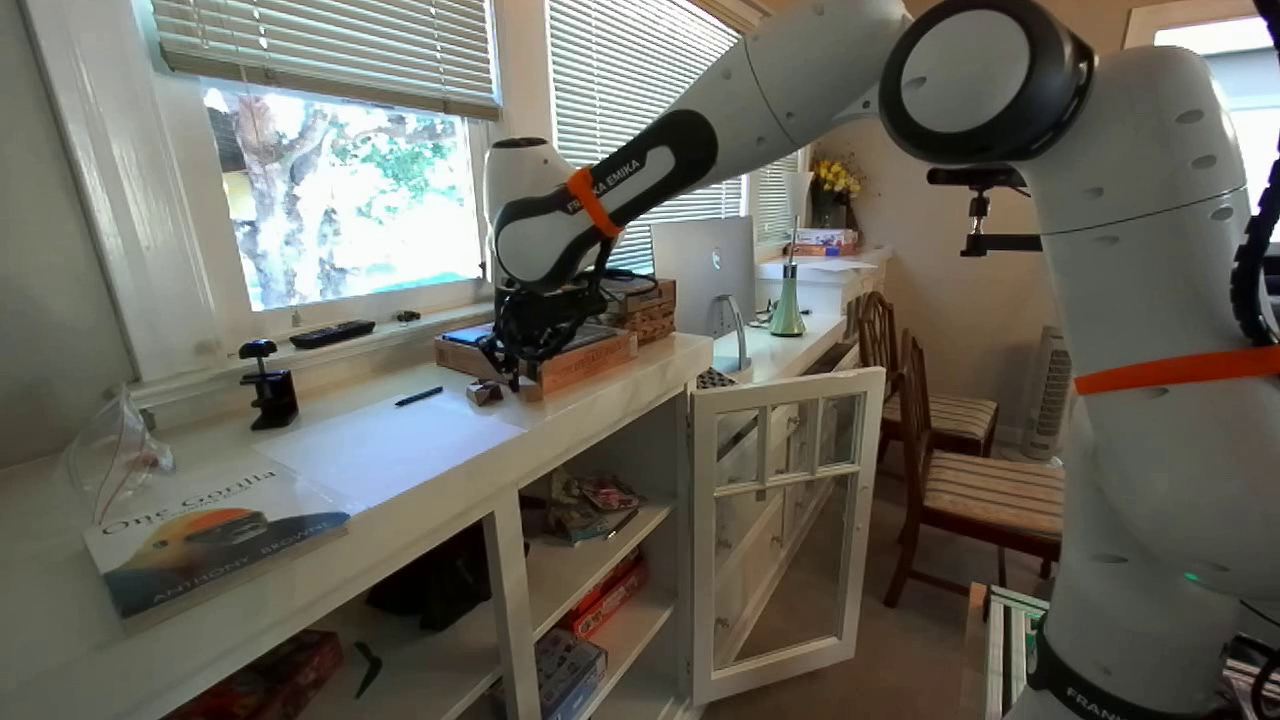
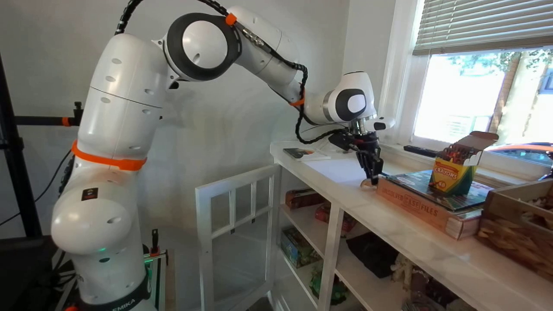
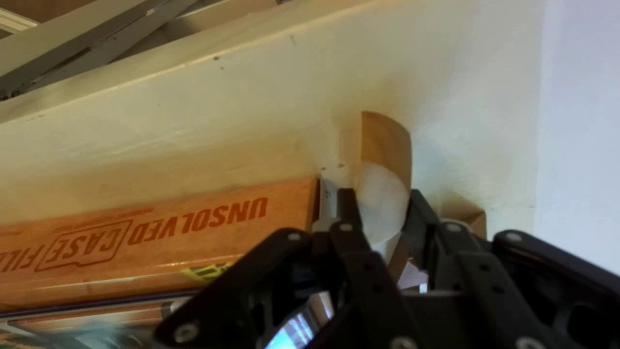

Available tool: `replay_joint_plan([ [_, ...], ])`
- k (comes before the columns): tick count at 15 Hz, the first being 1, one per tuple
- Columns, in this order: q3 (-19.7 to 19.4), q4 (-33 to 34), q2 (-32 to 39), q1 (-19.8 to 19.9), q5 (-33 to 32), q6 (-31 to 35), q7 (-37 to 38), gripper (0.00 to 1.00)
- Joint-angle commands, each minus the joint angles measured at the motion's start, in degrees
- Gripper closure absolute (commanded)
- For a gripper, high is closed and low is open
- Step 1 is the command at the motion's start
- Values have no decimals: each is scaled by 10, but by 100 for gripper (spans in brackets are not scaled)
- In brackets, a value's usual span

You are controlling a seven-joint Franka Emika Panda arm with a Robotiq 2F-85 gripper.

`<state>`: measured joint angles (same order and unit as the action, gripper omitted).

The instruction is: Put the light brown block on the other blocks

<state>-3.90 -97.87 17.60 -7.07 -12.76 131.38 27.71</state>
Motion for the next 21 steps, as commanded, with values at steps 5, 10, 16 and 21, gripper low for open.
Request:
replay_joint_plan([
  [5,4,38,2,8,11,-6,-8,93],
  [10,12,63,14,4,20,-2,-3,93],
  [16,17,91,40,2,23,-3,-5,93],
  [21,15,114,63,0,23,-5,-5,93],
])
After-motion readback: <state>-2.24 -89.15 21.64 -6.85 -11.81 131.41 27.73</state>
